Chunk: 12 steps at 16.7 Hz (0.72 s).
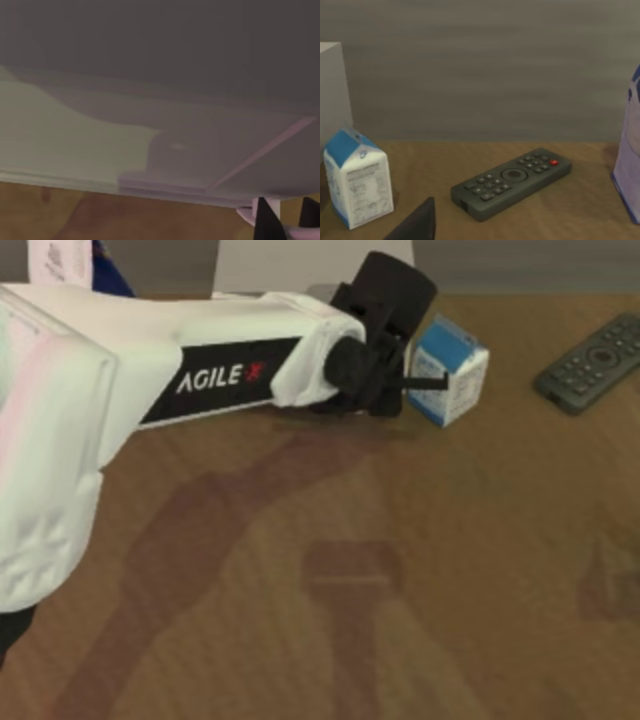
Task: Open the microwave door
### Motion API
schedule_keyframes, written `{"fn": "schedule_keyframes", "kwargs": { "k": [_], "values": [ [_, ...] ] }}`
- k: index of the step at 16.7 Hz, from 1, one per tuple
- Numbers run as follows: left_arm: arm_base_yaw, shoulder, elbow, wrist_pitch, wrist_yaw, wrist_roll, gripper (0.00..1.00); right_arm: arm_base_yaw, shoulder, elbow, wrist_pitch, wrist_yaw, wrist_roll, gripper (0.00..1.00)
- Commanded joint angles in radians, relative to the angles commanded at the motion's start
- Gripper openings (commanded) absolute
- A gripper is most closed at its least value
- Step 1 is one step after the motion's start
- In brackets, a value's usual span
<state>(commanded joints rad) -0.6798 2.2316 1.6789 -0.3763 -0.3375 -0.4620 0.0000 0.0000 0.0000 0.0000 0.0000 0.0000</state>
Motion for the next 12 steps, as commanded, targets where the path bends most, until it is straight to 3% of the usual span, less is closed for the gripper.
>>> {"fn": "schedule_keyframes", "kwargs": {
  "k": [12],
  "values": [
    [0.009,-0.055,-0.094,0.060,0.048,0.067,0.00,0.000,0.000,0.000,0.000,0.000,0.000,1.00]
  ]
}}
